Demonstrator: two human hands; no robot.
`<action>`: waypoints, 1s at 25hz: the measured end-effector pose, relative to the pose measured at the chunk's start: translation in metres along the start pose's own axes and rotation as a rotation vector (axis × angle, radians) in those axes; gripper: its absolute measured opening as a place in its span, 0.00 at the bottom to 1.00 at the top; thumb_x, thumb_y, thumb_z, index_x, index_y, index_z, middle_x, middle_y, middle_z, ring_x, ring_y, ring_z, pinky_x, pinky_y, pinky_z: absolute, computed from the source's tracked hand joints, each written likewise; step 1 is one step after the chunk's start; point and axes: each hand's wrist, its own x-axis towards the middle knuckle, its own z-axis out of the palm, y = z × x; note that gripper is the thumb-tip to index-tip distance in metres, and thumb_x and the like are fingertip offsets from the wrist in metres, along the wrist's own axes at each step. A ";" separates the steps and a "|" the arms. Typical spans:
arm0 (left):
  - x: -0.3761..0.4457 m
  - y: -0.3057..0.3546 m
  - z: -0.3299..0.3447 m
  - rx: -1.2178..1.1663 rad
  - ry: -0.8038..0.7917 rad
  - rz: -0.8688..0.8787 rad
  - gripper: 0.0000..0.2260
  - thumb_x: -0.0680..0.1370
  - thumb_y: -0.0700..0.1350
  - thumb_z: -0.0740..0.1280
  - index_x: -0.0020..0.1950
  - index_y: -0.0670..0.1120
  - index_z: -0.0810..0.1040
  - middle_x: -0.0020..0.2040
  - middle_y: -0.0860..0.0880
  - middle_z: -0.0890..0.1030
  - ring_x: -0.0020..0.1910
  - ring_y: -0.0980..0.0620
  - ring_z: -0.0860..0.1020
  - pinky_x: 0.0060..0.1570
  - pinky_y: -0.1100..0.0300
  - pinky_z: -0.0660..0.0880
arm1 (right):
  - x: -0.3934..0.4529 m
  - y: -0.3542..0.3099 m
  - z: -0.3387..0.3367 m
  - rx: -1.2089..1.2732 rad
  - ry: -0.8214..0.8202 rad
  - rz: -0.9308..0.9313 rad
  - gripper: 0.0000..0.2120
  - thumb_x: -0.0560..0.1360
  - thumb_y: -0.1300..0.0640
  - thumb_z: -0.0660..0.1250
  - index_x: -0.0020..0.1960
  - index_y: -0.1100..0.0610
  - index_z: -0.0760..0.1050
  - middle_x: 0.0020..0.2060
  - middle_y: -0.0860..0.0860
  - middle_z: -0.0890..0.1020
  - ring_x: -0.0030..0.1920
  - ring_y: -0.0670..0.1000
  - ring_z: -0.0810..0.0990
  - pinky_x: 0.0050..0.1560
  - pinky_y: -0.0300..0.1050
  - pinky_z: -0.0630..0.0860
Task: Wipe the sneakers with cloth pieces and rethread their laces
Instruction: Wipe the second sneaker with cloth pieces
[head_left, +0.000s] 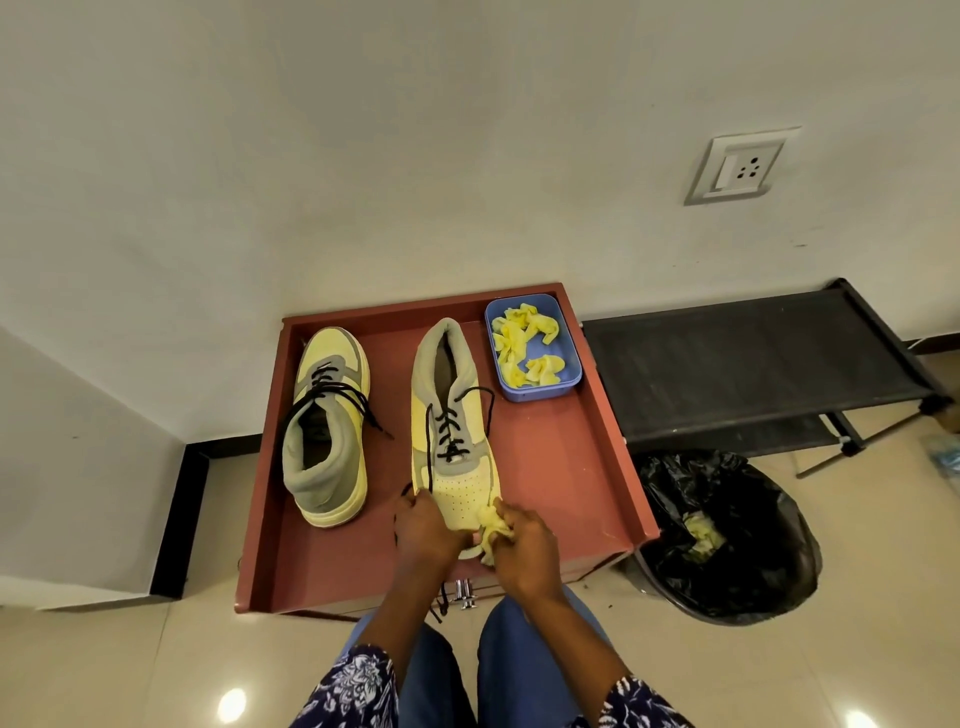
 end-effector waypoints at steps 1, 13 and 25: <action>0.000 0.000 0.000 0.011 -0.006 -0.004 0.36 0.60 0.48 0.80 0.62 0.38 0.68 0.63 0.39 0.71 0.62 0.41 0.71 0.60 0.50 0.71 | -0.001 0.001 0.002 0.003 0.010 0.001 0.19 0.76 0.67 0.61 0.67 0.59 0.71 0.60 0.54 0.76 0.57 0.50 0.75 0.53 0.27 0.66; -0.002 -0.004 0.006 0.026 0.007 0.016 0.37 0.65 0.43 0.77 0.67 0.38 0.61 0.69 0.39 0.63 0.65 0.41 0.68 0.64 0.51 0.68 | 0.047 -0.025 -0.010 0.061 0.155 -0.037 0.19 0.71 0.70 0.61 0.57 0.58 0.80 0.55 0.53 0.82 0.55 0.51 0.80 0.52 0.31 0.69; 0.003 0.003 0.003 0.048 0.044 -0.055 0.37 0.61 0.43 0.79 0.64 0.37 0.64 0.65 0.39 0.68 0.63 0.41 0.70 0.59 0.51 0.70 | 0.063 -0.024 -0.011 -0.034 0.093 -0.114 0.19 0.72 0.68 0.61 0.59 0.58 0.79 0.55 0.57 0.81 0.55 0.57 0.78 0.53 0.38 0.71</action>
